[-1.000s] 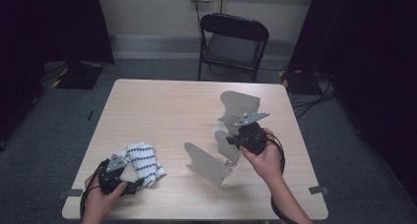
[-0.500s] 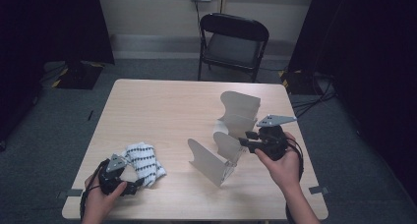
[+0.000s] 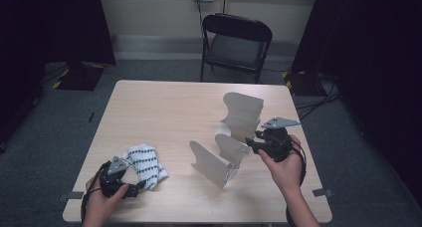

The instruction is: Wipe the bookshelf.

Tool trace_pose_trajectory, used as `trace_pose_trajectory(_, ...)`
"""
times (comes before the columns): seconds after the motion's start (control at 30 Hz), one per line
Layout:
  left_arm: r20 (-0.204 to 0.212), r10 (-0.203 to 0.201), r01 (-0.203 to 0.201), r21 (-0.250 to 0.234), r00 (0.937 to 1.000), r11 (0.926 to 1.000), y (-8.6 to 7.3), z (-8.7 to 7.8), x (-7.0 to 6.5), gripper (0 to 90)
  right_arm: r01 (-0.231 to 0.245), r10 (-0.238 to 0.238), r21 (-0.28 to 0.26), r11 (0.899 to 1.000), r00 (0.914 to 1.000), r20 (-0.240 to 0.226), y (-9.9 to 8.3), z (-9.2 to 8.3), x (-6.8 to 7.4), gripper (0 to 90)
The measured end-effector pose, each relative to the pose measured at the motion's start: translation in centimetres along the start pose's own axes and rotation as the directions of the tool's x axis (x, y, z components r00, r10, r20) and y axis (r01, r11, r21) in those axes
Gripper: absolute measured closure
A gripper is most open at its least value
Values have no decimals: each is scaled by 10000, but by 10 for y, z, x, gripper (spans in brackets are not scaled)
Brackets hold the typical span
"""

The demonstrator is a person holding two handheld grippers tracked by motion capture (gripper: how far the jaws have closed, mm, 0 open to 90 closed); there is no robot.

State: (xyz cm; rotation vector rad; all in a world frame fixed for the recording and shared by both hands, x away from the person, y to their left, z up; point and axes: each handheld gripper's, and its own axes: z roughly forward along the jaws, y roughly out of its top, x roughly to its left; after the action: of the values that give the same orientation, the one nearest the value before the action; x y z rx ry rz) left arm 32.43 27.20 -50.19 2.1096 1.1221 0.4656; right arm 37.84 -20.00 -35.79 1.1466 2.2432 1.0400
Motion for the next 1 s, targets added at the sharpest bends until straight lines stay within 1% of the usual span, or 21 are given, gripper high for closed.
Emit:
trace_pose_trajectory(0.07,-8,0,0,1,10000,10000,0,0,0,10,-98,95,156,9998,9998,191,-1,5,0,537)
trace_pose_trajectory(0.13,-9,3,-3,3,10000,10000,0,0,0,10,-293,287,208,9994,9992,276,-2,10,-1,526)
trace_pose_trajectory(0.17,-8,16,-16,3,10000,10000,0,0,0,10,-353,342,245,9991,9983,462,-3,13,-2,509)
trace_pose_trajectory(0.2,-7,10,-10,6,10000,10000,0,0,0,10,-373,359,247,9990,9977,579,-3,14,-2,503)
trace_pose_trajectory(0.27,-6,4,-4,5,10000,10000,0,0,0,10,-540,526,200,9983,9966,634,-3,16,-3,503)
trace_pose_trajectory(0.3,-6,4,-4,2,10000,10000,0,0,0,10,-540,526,200,9983,9966,634,-3,16,-3,503)
trace_pose_trajectory(0.33,-7,4,-4,6,10000,10000,0,0,0,10,-408,377,355,9985,9958,832,-3,19,-2,508)
trace_pose_trajectory(0.43,-8,6,-6,7,10000,10000,0,0,0,10,-297,264,370,9989,9958,871,-3,21,-1,514)
trace_pose_trajectory(0.57,-6,21,-21,8,10000,10000,0,0,0,10,-347,315,353,9988,9955,890,-4,21,-1,529)
trace_pose_trajectory(0.63,0,15,-15,5,10000,10000,0,0,0,10,-298,266,373,9989,9960,850,-5,21,-1,556)
trace_pose_trajectory(0.7,-10,6,-6,5,10000,10000,0,0,0,10,-253,213,430,9988,9955,924,-5,20,0,560)
trace_pose_trajectory(0.83,-8,17,-17,6,10000,10000,0,0,0,10,-368,315,515,9980,9944,1004,-5,19,-2,575)
trace_pose_trajectory(1.0,-6,17,-17,6,10000,10000,0,0,0,10,-399,336,547,9977,9932,1115,-5,18,-3,593)
